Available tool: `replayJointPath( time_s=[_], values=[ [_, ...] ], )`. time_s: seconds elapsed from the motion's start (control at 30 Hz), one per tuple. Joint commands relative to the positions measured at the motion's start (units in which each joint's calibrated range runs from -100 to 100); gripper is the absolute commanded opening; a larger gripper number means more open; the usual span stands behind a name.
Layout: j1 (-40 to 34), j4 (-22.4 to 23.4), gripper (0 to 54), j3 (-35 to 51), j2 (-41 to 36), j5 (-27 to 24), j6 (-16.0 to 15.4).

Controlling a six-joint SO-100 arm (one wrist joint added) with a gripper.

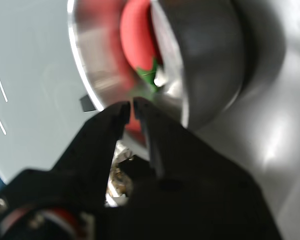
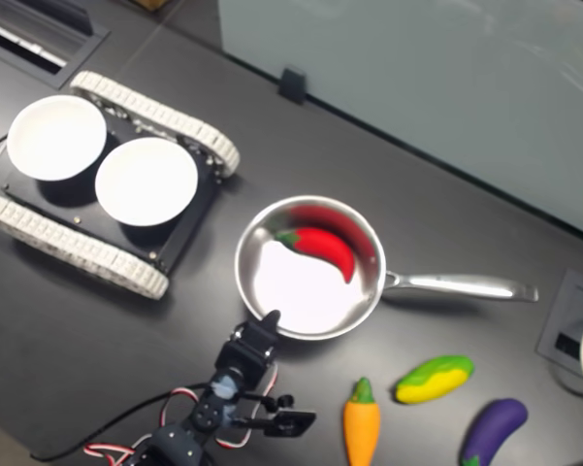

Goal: Pick up the chilli and place them in the pan

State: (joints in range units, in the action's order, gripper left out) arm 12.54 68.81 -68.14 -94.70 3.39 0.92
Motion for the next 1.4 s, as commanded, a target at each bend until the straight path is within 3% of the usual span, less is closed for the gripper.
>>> replayJointPath(
  time_s=[0.0, 0.33, 0.63, 1.0, 1.17, 1.37],
  values=[
    [1.1, -1.6, 0.2, 11.5, -0.8, 1.6, -0.5],
    [0.5, 11.7, 0.2, 25.0, -0.8, 2.0, -0.7],
    [-0.3, 20.6, 0.2, 22.6, -0.8, 1.8, -0.9],
    [-0.6, 24.1, 0.2, 13.8, -0.7, 1.7, -1.0],
    [-0.6, 23.2, 0.2, 8.7, -0.7, 2.2, -1.5],
    [-0.6, 18.9, 0.2, 2.6, -0.7, 2.2, -1.5]
  ],
)
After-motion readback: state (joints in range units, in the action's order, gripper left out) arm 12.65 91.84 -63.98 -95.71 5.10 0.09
